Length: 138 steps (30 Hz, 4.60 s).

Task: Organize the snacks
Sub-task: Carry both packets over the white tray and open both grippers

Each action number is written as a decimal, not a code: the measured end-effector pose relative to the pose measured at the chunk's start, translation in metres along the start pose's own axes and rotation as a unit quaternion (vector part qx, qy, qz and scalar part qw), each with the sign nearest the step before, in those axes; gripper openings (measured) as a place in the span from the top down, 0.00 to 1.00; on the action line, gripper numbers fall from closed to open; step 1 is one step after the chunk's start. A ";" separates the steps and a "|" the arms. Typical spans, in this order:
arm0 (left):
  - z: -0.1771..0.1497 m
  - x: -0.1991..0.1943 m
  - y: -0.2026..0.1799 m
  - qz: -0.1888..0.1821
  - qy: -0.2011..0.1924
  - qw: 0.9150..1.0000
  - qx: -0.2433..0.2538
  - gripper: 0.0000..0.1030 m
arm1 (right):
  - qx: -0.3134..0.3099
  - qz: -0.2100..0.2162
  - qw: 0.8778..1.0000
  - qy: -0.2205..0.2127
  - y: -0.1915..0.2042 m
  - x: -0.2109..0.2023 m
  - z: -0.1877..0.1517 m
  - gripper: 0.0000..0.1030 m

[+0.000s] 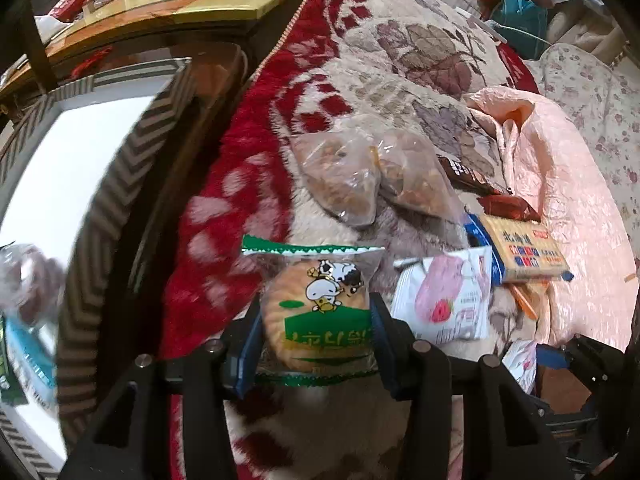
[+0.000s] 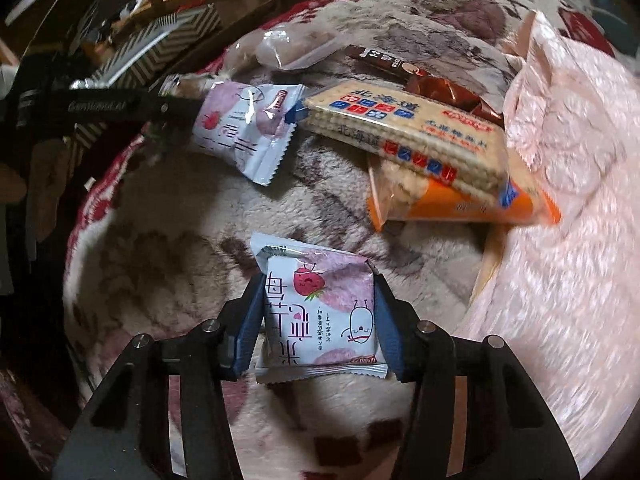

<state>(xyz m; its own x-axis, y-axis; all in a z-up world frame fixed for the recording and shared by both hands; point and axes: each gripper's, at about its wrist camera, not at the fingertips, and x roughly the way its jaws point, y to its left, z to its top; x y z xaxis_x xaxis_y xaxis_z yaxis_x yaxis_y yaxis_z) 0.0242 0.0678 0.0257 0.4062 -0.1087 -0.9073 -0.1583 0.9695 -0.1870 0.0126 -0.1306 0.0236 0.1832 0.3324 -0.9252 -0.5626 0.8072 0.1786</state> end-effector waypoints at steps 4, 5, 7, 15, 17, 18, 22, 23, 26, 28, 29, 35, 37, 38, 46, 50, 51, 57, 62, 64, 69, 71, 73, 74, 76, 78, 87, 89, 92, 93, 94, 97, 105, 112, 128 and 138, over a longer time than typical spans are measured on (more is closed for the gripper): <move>-0.007 -0.017 0.005 0.015 -0.018 1.000 0.005 0.50 | 0.010 0.013 1.000 -0.024 0.010 -0.010 0.000 0.50; -0.009 -0.022 0.005 0.018 -0.023 1.000 0.007 0.50 | 0.009 0.014 0.999 -0.030 0.013 -0.014 0.001 0.50; -0.012 -0.031 0.005 0.023 -0.033 0.999 0.011 0.50 | 0.007 0.015 0.999 -0.038 0.022 -0.021 0.002 0.50; -0.017 -0.054 0.013 0.045 -0.061 0.997 0.014 0.50 | -0.004 0.021 0.998 -0.066 0.052 -0.039 0.016 0.51; -0.019 -0.059 0.015 0.050 -0.068 0.996 0.015 0.50 | 0.001 0.028 0.997 -0.071 0.056 -0.040 0.021 0.50; -0.019 -0.061 0.017 0.053 -0.071 0.996 0.015 0.50 | 0.004 0.030 0.997 -0.074 0.058 -0.039 0.023 0.50; -0.020 -0.073 0.021 0.060 -0.085 0.994 0.015 0.50 | 0.010 0.035 0.996 -0.082 0.071 -0.043 0.028 0.50; -0.020 -0.075 0.022 0.063 -0.089 0.994 0.015 0.50 | 0.009 0.037 0.996 -0.084 0.075 -0.043 0.030 0.50; -0.019 -0.083 0.028 0.069 -0.099 0.993 0.012 0.50 | 0.003 0.041 0.995 -0.087 0.086 -0.043 0.040 0.50; -0.019 -0.087 0.033 0.072 -0.103 0.992 0.008 0.50 | -0.002 0.044 0.995 -0.090 0.094 -0.044 0.046 0.51; -0.019 -0.088 0.036 0.074 -0.105 0.992 0.005 0.50 | -0.005 0.047 0.995 -0.091 0.098 -0.044 0.050 0.51; -0.020 -0.096 0.057 0.084 -0.114 0.990 -0.016 0.50 | -0.030 0.053 0.994 -0.089 0.123 -0.042 0.068 0.51; -0.021 -0.099 0.065 0.087 -0.116 0.989 -0.023 0.50 | -0.038 0.054 0.994 -0.086 0.131 -0.041 0.073 0.51; -0.021 -0.100 0.069 0.089 -0.117 0.989 -0.027 0.50 | -0.041 0.055 0.994 -0.084 0.134 -0.039 0.075 0.51; -0.025 -0.106 0.102 0.107 -0.121 0.985 -0.054 0.50 | -0.070 0.062 0.993 -0.069 0.164 -0.028 0.094 0.51; -0.028 -0.109 0.120 0.113 -0.120 0.983 -0.074 0.50 | -0.087 0.066 0.992 -0.065 0.182 -0.024 0.104 0.51; -0.029 -0.109 0.124 0.115 -0.120 0.983 -0.078 0.50 | -0.090 0.067 0.992 -0.065 0.185 -0.023 0.106 0.51; -0.032 -0.112 0.144 0.124 -0.122 0.980 -0.097 0.50 | -0.106 0.069 0.990 -0.067 0.207 -0.022 0.119 0.50; -0.036 -0.108 0.160 0.123 -0.115 0.979 -0.115 0.50 | -0.117 0.068 0.989 -0.064 0.219 -0.018 0.125 0.51; -0.037 -0.106 0.165 0.123 -0.112 0.979 -0.121 0.50 | -0.119 0.067 0.989 -0.064 0.223 -0.016 0.127 0.51; -0.040 -0.104 0.176 0.124 -0.109 0.977 -0.134 0.50 | -0.127 0.065 0.988 -0.059 0.232 -0.010 0.135 0.51; -0.042 -0.103 0.180 0.124 -0.107 0.977 -0.140 0.50 | -0.129 0.064 0.988 -0.057 0.235 -0.007 0.138 0.51; -0.042 -0.102 0.182 0.124 -0.106 0.976 -0.143 0.50 | -0.131 0.064 0.988 -0.056 0.238 -0.005 0.140 0.51; -0.042 -0.101 0.183 0.124 -0.105 0.976 -0.145 0.50 | -0.132 0.063 0.988 -0.055 0.239 -0.003 0.142 0.51; -0.043 -0.100 0.186 0.125 -0.104 0.976 -0.147 0.50 | -0.134 0.060 0.988 -0.055 0.241 -0.001 0.146 0.51; -0.044 -0.099 0.188 0.125 -0.102 0.976 -0.149 0.50 | -0.134 0.058 0.988 -0.055 0.242 0.002 0.151 0.51; -0.044 -0.091 0.197 0.127 -0.092 0.975 -0.156 0.50 | -0.137 0.031 0.988 -0.066 0.247 0.017 0.184 0.51; -0.044 -0.089 0.200 0.127 -0.090 0.975 -0.159 0.50 | -0.135 0.031 0.988 -0.064 0.249 0.023 0.192 0.51; -0.042 -0.087 0.203 0.129 -0.088 0.974 -0.163 0.50 | -0.140 0.029 0.988 -0.059 0.253 0.033 0.200 0.51; -0.042 -0.086 0.204 0.129 -0.088 0.974 -0.164 0.50 | -0.141 0.028 0.988 -0.058 0.255 0.035 0.202 0.51; -0.041 -0.084 0.204 0.130 -0.087 0.974 -0.164 0.50 | -0.145 0.026 0.988 -0.056 0.257 0.039 0.204 0.51; -0.040 -0.081 0.205 0.131 -0.084 0.974 -0.164 0.50 | -0.147 0.025 0.988 -0.049 0.261 0.049 0.210 0.51; -0.037 -0.074 0.207 0.135 -0.079 0.974 -0.165 0.50 | -0.154 0.027 0.987 -0.026 0.268 0.076 0.217 0.51; -0.036 -0.072 0.210 0.138 -0.074 0.972 -0.176 0.48 | -0.123 0.048 0.991 -0.016 0.259 0.087 0.218 0.48; -0.040 -0.086 0.206 0.154 -0.081 0.966 -0.193 0.19 | -0.092 0.073 0.991 -0.057 0.240 0.048 0.187 0.47; -0.035 -0.102 0.180 0.145 -0.104 0.969 -0.171 0.17 | -0.060 0.077 0.991 -0.091 0.217 0.013 0.162 0.47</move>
<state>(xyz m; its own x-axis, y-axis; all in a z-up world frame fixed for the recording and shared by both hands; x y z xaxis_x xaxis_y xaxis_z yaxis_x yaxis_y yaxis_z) -0.0770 0.2457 0.0718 0.4660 0.2386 -0.8520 -0.5678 0.8192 -0.0811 0.0232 0.1282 0.1041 0.2229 0.5385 -0.8126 -0.6857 0.6791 0.2620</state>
